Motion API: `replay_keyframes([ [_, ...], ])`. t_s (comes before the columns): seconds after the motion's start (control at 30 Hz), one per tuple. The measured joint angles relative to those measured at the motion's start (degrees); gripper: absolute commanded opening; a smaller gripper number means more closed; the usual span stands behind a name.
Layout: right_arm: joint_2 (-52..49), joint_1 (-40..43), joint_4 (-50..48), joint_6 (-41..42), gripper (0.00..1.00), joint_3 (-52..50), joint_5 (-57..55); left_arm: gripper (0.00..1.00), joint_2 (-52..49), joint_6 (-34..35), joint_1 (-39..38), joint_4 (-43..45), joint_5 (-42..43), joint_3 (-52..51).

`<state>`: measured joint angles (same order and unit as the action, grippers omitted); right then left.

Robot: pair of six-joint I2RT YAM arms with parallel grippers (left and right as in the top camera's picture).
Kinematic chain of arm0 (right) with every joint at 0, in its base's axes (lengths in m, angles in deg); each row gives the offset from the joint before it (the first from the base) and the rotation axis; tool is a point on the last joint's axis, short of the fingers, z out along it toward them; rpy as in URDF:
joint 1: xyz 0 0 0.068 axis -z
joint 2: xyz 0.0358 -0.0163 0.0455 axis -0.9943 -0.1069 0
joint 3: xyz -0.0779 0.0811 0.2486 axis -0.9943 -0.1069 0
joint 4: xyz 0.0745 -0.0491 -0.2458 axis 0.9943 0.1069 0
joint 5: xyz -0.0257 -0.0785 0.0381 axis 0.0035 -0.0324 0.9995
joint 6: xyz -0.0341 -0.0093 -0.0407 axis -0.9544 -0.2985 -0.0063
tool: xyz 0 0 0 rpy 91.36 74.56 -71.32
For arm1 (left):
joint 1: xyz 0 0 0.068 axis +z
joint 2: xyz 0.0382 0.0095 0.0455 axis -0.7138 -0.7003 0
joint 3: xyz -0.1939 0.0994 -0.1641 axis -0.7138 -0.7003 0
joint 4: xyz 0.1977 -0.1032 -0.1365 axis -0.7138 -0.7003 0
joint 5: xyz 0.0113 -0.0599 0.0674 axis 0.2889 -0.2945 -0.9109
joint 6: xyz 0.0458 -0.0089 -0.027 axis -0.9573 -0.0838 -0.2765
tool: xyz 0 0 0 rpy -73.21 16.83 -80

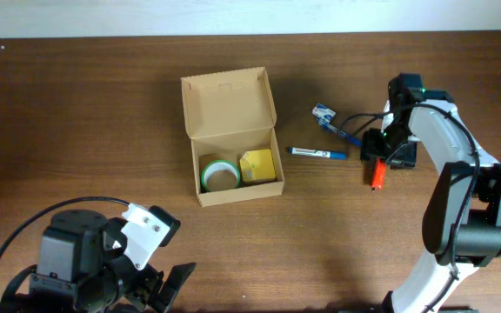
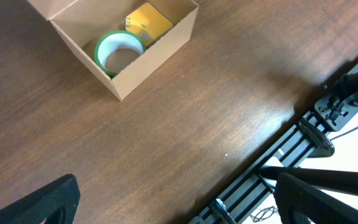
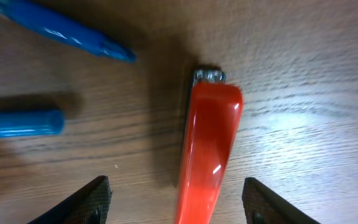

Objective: Pack container
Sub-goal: 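Withdraw the right gripper and move it to the red stapler, then close the right gripper on the red stapler and lift it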

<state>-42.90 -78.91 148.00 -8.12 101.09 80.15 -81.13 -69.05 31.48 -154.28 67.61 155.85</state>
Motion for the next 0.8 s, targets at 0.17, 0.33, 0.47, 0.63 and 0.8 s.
replay_keyframes([
  [0.17,0.00,0.00,-2.86,0.98,0.65,-4.37,0.13,1.00,0.00,0.00,0.00,0.00,0.00,0.00],
  [0.33,0.00,0.00,-5.51,1.27,0.56,-5.88,0.20,1.00,0.00,0.00,0.00,0.00,0.00,0.00],
  [0.47,-0.02,0.00,-7.04,1.42,0.47,-5.95,0.20,1.00,0.00,0.00,0.00,0.00,0.00,0.00],
  [0.63,0.00,0.00,-8.44,1.40,0.41,-6.10,0.20,1.00,0.00,-0.02,0.00,0.00,0.00,0.00],
  [0.8,0.00,0.00,-9.57,1.42,0.34,-7.21,0.15,1.00,0.00,0.00,0.00,0.00,0.00,0.00],
])
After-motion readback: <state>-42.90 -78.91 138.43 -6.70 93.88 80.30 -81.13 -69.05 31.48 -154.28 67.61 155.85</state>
